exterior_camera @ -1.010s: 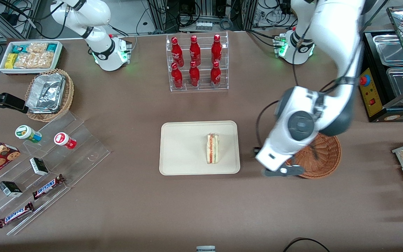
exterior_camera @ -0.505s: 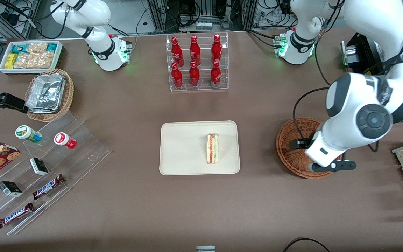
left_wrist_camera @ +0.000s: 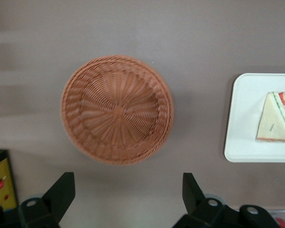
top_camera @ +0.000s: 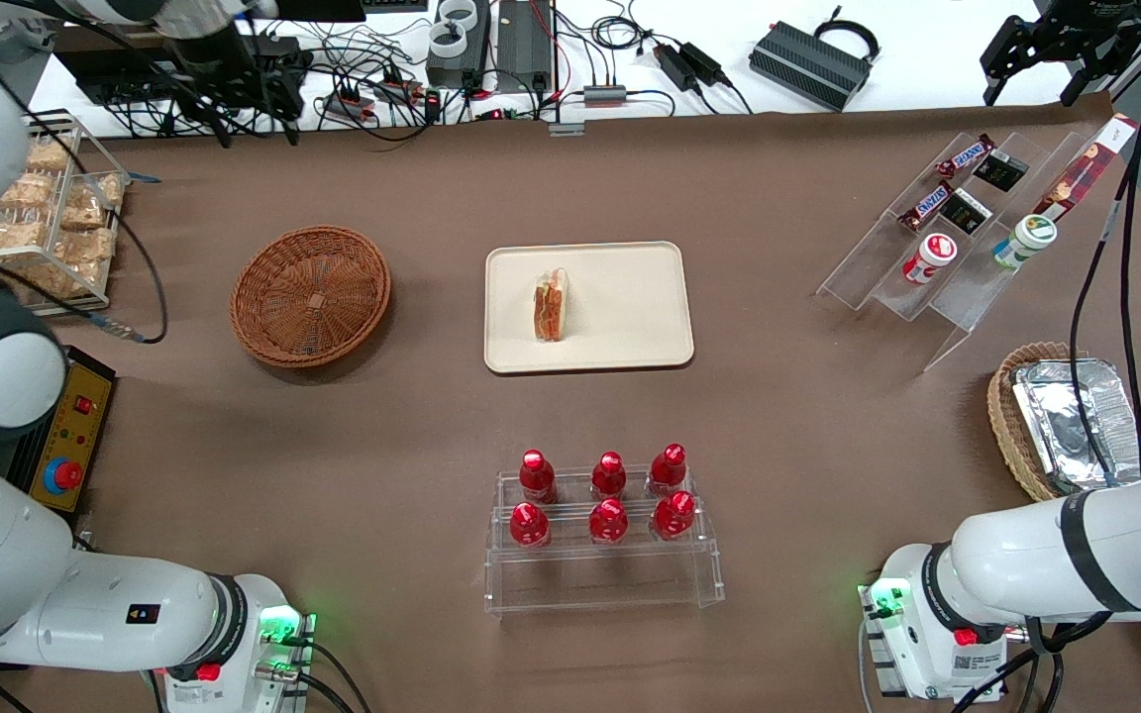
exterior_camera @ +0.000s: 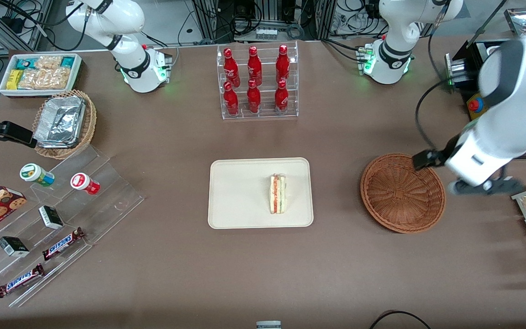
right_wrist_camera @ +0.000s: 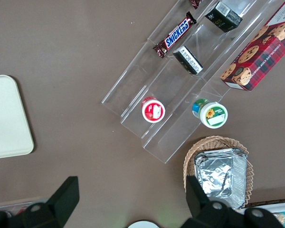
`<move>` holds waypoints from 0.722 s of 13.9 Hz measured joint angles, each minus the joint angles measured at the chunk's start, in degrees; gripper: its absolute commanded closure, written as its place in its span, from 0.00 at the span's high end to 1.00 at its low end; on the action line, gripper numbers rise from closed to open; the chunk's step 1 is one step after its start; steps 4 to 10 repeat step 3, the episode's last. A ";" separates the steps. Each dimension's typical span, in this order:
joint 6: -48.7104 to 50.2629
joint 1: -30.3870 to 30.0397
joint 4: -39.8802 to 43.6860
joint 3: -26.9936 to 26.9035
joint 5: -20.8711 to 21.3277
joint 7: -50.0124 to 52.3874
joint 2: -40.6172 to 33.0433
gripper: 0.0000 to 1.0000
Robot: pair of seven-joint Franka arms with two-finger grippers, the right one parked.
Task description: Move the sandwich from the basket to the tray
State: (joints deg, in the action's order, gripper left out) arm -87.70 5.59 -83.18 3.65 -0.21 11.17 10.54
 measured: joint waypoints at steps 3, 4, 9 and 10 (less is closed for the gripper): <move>4.60 -2.13 -0.37 0.02 0.06 -0.12 -5.32 1.00; 4.60 -2.13 -0.37 0.02 0.06 -0.12 -5.32 1.00; 4.60 -2.13 -0.37 0.02 0.06 -0.12 -5.32 1.00; 4.60 -2.13 -0.37 0.02 0.06 -0.12 -5.32 1.00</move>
